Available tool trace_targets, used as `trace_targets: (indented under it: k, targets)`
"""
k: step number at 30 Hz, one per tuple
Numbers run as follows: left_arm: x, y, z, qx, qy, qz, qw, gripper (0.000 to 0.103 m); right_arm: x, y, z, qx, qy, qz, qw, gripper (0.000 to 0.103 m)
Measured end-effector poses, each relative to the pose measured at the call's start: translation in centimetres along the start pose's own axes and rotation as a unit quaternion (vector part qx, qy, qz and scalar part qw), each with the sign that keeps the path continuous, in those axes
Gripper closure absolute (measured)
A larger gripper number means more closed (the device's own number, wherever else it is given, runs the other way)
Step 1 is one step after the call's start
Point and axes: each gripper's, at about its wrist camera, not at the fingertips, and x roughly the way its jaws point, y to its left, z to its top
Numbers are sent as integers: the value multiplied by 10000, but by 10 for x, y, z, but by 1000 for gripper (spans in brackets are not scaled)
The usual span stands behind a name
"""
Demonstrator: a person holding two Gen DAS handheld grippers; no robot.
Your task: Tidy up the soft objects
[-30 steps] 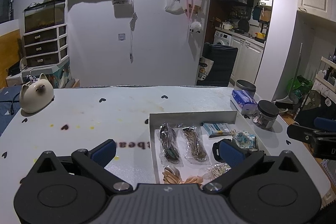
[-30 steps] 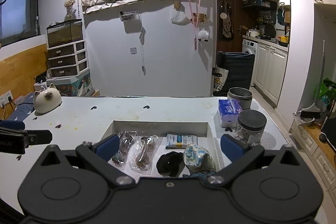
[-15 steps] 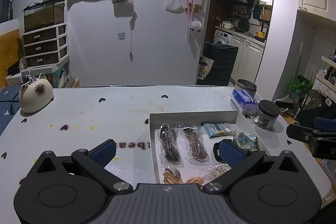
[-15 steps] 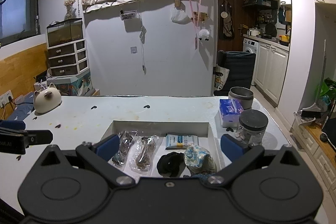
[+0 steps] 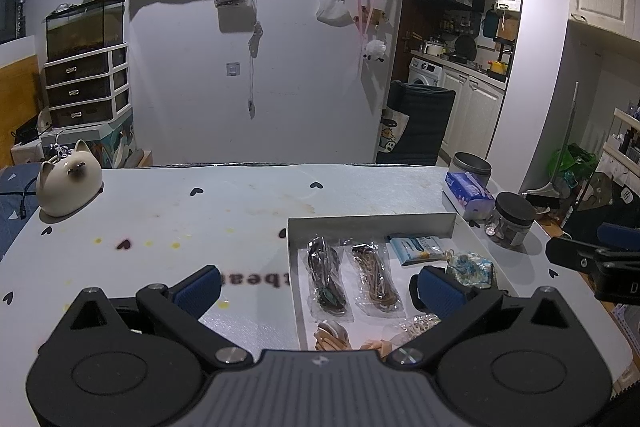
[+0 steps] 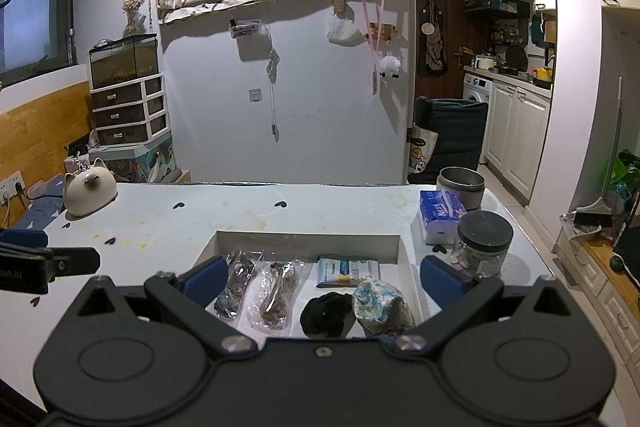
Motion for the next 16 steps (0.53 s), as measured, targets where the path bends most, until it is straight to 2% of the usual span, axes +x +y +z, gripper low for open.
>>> trace_targets:
  k: [16]
  targets:
    - [0, 0, 1, 1, 4, 1, 10000, 0, 4, 2, 1, 1, 11, -8, 10000, 0]
